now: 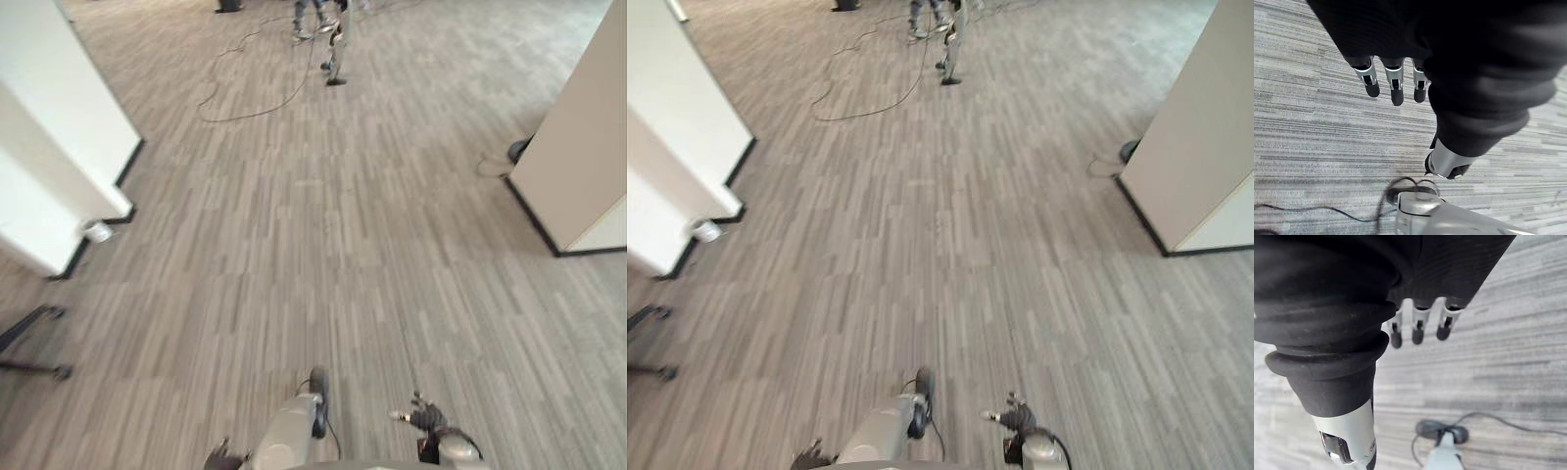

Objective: Organize washtable

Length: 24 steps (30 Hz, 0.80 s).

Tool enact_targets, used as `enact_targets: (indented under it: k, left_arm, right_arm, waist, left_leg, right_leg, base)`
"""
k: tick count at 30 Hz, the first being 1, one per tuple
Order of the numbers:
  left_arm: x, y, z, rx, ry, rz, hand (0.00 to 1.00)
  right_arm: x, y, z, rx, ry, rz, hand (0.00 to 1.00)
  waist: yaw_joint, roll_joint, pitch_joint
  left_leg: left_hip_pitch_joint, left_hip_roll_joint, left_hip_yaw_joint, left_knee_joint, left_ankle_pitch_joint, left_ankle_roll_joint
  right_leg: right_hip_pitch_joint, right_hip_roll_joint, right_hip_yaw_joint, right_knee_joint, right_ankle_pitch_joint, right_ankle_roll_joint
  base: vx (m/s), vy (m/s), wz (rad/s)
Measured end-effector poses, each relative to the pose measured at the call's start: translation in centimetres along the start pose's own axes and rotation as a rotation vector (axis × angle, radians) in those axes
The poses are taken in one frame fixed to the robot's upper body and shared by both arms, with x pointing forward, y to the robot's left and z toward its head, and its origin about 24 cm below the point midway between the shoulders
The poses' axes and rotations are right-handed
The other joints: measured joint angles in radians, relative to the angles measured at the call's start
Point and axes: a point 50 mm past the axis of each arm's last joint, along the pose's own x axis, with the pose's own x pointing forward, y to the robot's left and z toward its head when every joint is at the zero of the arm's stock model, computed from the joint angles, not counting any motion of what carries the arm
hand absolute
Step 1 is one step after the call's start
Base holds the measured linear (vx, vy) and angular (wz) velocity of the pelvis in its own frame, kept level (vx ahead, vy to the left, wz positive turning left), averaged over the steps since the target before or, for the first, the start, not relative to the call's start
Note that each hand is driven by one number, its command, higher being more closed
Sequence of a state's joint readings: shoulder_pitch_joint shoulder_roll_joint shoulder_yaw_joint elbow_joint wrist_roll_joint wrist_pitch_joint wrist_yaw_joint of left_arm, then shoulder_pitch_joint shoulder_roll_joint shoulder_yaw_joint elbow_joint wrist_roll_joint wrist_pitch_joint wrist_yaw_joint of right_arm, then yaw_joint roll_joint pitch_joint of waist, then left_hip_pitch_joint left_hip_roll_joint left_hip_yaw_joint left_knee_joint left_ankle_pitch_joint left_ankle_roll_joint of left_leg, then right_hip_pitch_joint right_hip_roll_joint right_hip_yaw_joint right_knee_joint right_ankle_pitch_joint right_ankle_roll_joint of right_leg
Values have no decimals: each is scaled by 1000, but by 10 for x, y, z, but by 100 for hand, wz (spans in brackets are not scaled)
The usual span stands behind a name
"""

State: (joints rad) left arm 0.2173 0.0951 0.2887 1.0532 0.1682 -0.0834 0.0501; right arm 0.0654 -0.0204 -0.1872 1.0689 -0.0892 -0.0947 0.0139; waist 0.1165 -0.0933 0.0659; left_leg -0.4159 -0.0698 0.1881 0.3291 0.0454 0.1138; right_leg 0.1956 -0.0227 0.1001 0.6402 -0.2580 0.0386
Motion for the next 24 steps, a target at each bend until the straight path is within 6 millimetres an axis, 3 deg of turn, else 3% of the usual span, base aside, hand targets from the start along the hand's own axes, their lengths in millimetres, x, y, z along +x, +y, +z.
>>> enact_targets:
  k: [1,2,4,5,8,10,12,13,14,15,16,17,18,19,20,21,22,24]
  left_arm:
    - [1,2,1,4,7,3,0]
    - [1,1,1,2,16,2,0]
    - [0,-7,-1,5,19,-18,0]
    - [1,-14,3,12,6,-41,0]
    - [4,-18,18,14,-34,-48,0]
    - [5,-21,26,9,-58,-43,0]
    - [8,-22,41,-4,-96,-37,0]
    - [8,-25,41,-33,-92,-36,0]
    - [7,-26,41,-47,-92,-32,0]
    - [8,-28,43,-58,-94,-33,0]
    - [7,-30,43,-71,-91,-34,0]
    - [7,-33,44,-118,-89,-34,0]
    - [7,-36,45,-162,-85,-31,0]
    - [7,-35,46,-198,-87,-20,0]
    - [6,-35,47,-203,-96,-18,0]
    - [6,-32,48,-207,-109,-13,0]
    - [6,-27,53,-187,-141,-3,0]
    - [6,-21,53,-156,-155,6,0]
  right_arm:
    - [-2,-4,-10,27,34,-10,0]
    - [-7,-16,-23,48,71,-40,0]
    - [-9,-29,-26,33,72,-66,0]
    - [-12,-36,-29,23,74,-76,0]
    - [-14,-36,-30,47,58,-83,0]
    - [-15,-37,-31,56,47,-90,0]
    - [-16,-33,-33,72,43,-92,0]
    - [-18,-34,-36,78,54,-103,0]
    - [-19,-34,-38,80,62,-108,0]
    - [-18,-36,-39,74,77,-110,0]
    - [-18,-37,-37,71,77,-112,0]
    - [-18,-40,-37,68,76,-115,0]
    - [-18,-44,-35,61,67,-123,0]
    - [-18,-47,-33,46,68,-128,0]
    - [-18,-48,-33,36,71,-128,0]
    - [-17,-46,-33,34,73,-125,0]
    - [-16,-43,-31,37,71,-119,0]
    - [-13,-40,-27,29,66,-107,0]
  waist:
    - [-11,-12,6]
    - [-29,-1,22]
    - [-51,29,29]
    - [-60,65,25]
    - [-87,84,33]
    - [-100,96,32]
    - [-101,80,27]
    - [-107,86,22]
    - [-108,83,18]
    - [-99,84,12]
    - [-101,89,9]
    - [-108,104,20]
    - [-109,122,30]
    - [-96,130,35]
    - [-93,138,40]
    - [-82,131,43]
    - [-67,111,45]
    - [-52,100,44]
  left_leg:
    - [32,-27,-5,25,-53,11]
    - [175,-74,-14,30,-135,19]
    - [267,-75,-35,12,-175,23]
    - [340,-68,-56,-22,-199,17]
    - [484,-59,-105,-82,-256,13]
    - [576,-14,-139,-85,-331,-1]
    - [643,15,-180,-111,-400,-26]
    - [685,35,-202,-127,-419,-55]
    - [702,48,-217,-114,-418,-68]
    - [704,69,-218,-55,-407,-89]
    - [681,83,-216,13,-396,-107]
    - [597,97,-206,235,-334,-142]
    - [510,126,-194,456,-213,-142]
    - [395,193,-147,707,-94,-147]
    - [350,235,-109,800,-97,-138]
    - [280,282,-55,904,-124,-101]
    - [219,278,-30,916,-140,-82]
    - [149,261,5,851,-155,-101]
  right_leg:
    - [-47,5,31,154,124,52]
    - [-163,-22,58,498,199,86]
    - [-232,-45,14,576,141,45]
    - [-302,-51,-20,564,91,37]
    - [-444,-47,-44,415,-5,39]
    - [-507,-25,-98,135,-18,41]
    - [-533,-1,-84,-292,100,22]
    - [-541,9,-98,-323,184,-9]
    - [-527,14,-102,-312,261,-35]
    - [-528,25,-108,-256,283,-40]
    - [-517,34,-123,-233,258,-47]
    - [-476,50,-147,-219,207,-62]
    - [-427,59,-149,-228,178,-80]
    - [-360,83,-141,-250,137,-102]
    - [-321,98,-134,-260,119,-113]
    - [-249,108,-109,-285,90,-125]
    - [-189,95,-72,-317,64,-126]
    - [-131,77,-26,-349,32,-131]
  base:
    - [956,153,37]
    - [751,146,26]
    - [658,175,19]
    - [686,200,23]
    - [513,76,28]
    - [676,-67,36]
    - [846,-182,49]
    - [686,-198,55]
    - [890,-280,39]
    - [761,-240,22]
    - [859,-294,20]
    - [539,-209,22]
    - [638,-181,7]
    - [500,-113,-15]
    - [608,-107,-38]
    - [693,-147,-57]
    - [675,-133,-66]
    - [533,-35,-73]
